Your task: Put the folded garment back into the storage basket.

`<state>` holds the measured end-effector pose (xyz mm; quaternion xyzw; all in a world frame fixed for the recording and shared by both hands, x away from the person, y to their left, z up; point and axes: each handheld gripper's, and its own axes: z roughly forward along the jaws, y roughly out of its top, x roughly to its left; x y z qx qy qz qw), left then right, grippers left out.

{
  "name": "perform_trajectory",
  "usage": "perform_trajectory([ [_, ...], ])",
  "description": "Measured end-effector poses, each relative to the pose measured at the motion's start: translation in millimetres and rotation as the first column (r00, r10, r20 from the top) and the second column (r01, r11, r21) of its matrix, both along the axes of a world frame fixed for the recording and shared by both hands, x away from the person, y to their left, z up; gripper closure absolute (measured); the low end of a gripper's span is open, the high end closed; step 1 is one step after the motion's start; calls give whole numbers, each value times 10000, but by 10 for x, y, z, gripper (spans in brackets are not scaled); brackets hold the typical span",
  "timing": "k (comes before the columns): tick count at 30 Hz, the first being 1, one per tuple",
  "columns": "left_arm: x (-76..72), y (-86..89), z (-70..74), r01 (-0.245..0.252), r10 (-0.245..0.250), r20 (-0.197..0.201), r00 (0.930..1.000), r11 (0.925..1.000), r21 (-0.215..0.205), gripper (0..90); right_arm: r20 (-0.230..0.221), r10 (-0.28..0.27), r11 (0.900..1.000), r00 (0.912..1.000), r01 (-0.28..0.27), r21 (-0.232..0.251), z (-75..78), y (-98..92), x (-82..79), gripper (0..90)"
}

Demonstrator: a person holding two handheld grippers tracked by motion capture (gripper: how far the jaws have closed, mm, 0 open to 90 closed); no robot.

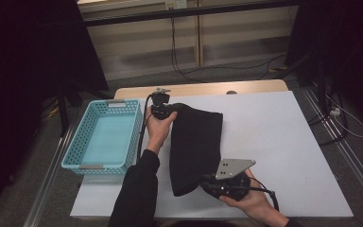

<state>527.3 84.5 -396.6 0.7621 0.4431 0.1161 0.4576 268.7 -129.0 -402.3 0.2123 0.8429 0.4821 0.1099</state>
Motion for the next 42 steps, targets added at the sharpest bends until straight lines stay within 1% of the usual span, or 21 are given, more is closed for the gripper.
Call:
perform_trajectory([
  [5,0,3,67,-17,17,-8,10000,10000,-21,815,46,-31,9999,10000,30,150,37,-8,-2,792],
  [6,2,1,78,-14,15,23,10000,10000,-89,815,47,-51,9998,10000,51,181,45,-11,-3,792],
  [7,4,1,93,2,-2,39,10000,10000,-19,816,62,-50,9998,10000,49,199,53,-14,-1,792],
  [9,6,-2,116,2,-2,60,10000,10000,-10,816,126,-81,9996,9999,78,253,70,-21,-2,792],
  [12,2,-14,147,-61,62,104,9999,9999,-89,816,121,-129,9992,9998,124,380,92,-36,-4,793],
  [15,-1,-18,176,-2,3,121,9999,10000,-36,816,155,-154,9988,9998,147,457,115,-47,-5,792],
  [16,-2,-21,182,-44,46,153,9999,9999,-113,816,159,-151,9987,9998,143,492,123,-49,-5,792],
  [17,-3,-15,196,8,-8,133,9999,10000,-39,816,183,-172,9985,9997,162,516,132,-49,-6,793],
  [18,-4,-18,203,-45,47,165,9999,9999,-102,816,189,-170,9983,9997,159,557,141,-47,-5,793],
  [20,0,-5,226,-36,37,174,9998,10000,-64,816,221,-162,9982,9996,149,587,157,-39,-4,793],
  [21,3,1,235,-90,93,190,9998,9999,-124,816,234,-149,9980,9996,135,612,164,-33,-2,793],
  [24,10,34,277,-56,57,229,9997,10000,-31,816,242,-135,9975,9996,118,699,185,-21,4,793],
  [26,9,45,306,-130,133,265,9996,9998,-119,816,266,-151,9970,9995,130,766,202,-17,9,793],
  [30,7,74,373,-140,144,313,9994,9998,-131,816,332,-152,9962,9993,123,863,248,-8,12,793],
  [32,4,83,394,-211,218,320,9993,9995,-221,816,399,-148,9956,9991,110,932,270,0,10,793],
  [42,-5,123,473,-280,286,418,9987,9995,-153,816,570,-93,9938,9983,29,1112,342,36,11,793],
])
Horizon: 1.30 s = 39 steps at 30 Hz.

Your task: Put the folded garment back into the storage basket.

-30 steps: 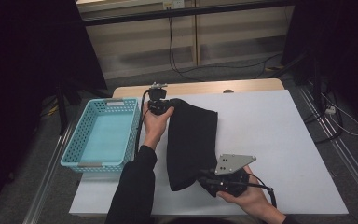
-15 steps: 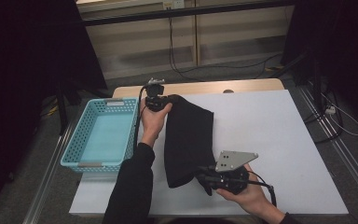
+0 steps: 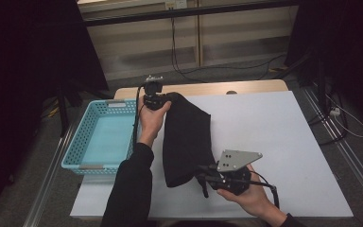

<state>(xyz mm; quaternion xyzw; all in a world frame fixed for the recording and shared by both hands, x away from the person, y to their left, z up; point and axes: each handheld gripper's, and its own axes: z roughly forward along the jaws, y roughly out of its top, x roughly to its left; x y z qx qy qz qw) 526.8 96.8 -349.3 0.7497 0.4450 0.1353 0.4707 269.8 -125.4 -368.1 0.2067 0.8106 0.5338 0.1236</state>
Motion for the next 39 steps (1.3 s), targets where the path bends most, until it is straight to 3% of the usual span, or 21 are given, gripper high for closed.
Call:
perform_trajectory([
  [19,-25,146,237,-147,145,357,9993,9999,55,817,319,165,9996,9994,-172,212,124,105,18,793],
  [39,-66,484,415,-366,349,687,9970,9991,233,817,531,539,9971,9971,-566,508,237,335,90,793],
])
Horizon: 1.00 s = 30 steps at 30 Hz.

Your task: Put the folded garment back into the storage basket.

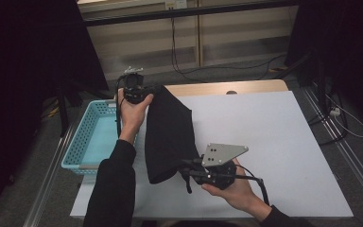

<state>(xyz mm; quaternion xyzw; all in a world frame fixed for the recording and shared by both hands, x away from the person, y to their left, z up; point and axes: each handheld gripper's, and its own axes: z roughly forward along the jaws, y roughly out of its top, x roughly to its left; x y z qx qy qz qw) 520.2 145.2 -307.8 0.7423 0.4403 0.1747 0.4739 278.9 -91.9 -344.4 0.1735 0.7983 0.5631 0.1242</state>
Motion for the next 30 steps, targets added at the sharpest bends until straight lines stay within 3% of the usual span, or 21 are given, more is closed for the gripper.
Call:
perform_trajectory([
  [13,-46,233,111,-270,271,141,9995,9996,-70,817,65,271,9994,9996,-272,228,53,161,35,793],
  [17,-76,270,144,-198,195,282,9994,9998,97,817,63,398,9989,9992,-400,259,62,216,41,794],
  [30,-66,470,149,-426,424,309,9986,9991,63,817,61,731,9965,9973,-733,394,78,420,93,794],
])
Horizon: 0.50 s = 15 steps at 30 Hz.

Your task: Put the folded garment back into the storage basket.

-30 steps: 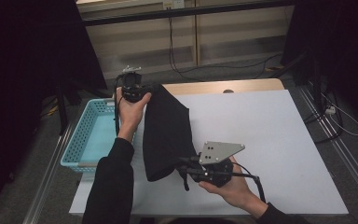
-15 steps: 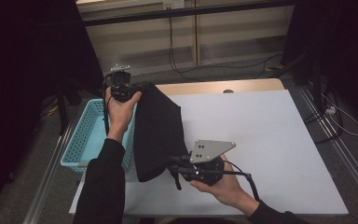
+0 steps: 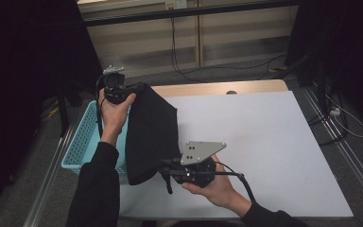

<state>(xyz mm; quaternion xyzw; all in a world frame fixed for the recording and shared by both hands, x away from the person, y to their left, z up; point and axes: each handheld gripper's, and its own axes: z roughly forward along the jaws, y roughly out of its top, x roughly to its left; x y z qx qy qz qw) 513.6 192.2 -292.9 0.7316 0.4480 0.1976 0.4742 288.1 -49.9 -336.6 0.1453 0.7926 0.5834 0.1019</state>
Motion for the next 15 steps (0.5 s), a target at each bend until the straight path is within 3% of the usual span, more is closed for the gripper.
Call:
perform_trajectory([
  [15,30,179,69,-222,222,50,9997,9997,-92,817,-26,207,9997,9998,-207,144,45,146,91,794],
])
